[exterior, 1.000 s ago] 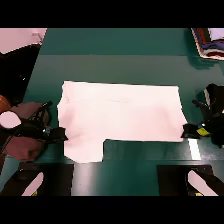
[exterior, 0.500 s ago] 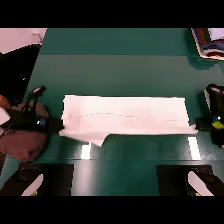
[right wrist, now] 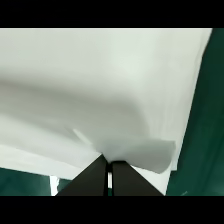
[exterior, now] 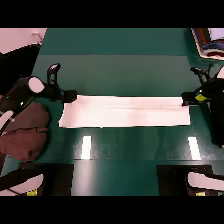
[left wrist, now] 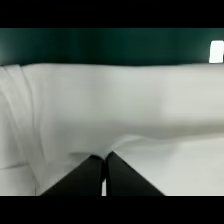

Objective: Fold the shirts.

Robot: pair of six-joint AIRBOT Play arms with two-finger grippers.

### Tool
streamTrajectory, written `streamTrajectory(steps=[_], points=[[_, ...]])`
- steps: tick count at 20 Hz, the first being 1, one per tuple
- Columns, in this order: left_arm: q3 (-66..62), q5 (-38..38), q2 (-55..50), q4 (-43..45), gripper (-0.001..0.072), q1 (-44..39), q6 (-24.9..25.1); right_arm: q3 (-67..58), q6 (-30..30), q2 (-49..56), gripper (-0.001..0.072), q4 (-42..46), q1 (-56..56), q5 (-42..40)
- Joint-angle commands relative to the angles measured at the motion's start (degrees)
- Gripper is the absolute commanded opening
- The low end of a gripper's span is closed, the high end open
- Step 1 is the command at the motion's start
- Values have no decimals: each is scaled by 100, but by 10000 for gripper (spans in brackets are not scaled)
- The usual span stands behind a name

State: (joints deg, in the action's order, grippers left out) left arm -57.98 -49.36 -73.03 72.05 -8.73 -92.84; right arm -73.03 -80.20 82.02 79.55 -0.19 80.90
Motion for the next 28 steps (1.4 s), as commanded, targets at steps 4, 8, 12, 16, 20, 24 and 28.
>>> streamTrajectory(steps=[4, 8, 12, 16, 20, 24, 28], points=[[-772, -149, -463, 9, 543, 9, 31, -472, 413, 608, 420, -1738, -682, -219], [-1178, -1185, -452, -164, 120, 7, 269, -470, 780, 398, 420, -1808, -1567, 538], [-1176, -1292, -457, -1069, 48, -197, 811, -22, 927, 417, 573, -1860, -2468, 671], [-1174, -841, -466, -1169, 46, -695, 778, 916, 1290, 654, 572, -1862, -2771, 474], [-1172, -190, -472, -1167, 33, -1300, 474, 1342, 1543, 942, 552, -2505, -2667, 55], [-1178, 138, -673, -1187, 27, -1596, 151, 1333, 1628, 1191, 439, -2852, -2288, -111], [-1222, 293, -1198, -1692, 26, -1700, 179, 1126, 1969, 1019, 15, -2859, -1932, -72]])
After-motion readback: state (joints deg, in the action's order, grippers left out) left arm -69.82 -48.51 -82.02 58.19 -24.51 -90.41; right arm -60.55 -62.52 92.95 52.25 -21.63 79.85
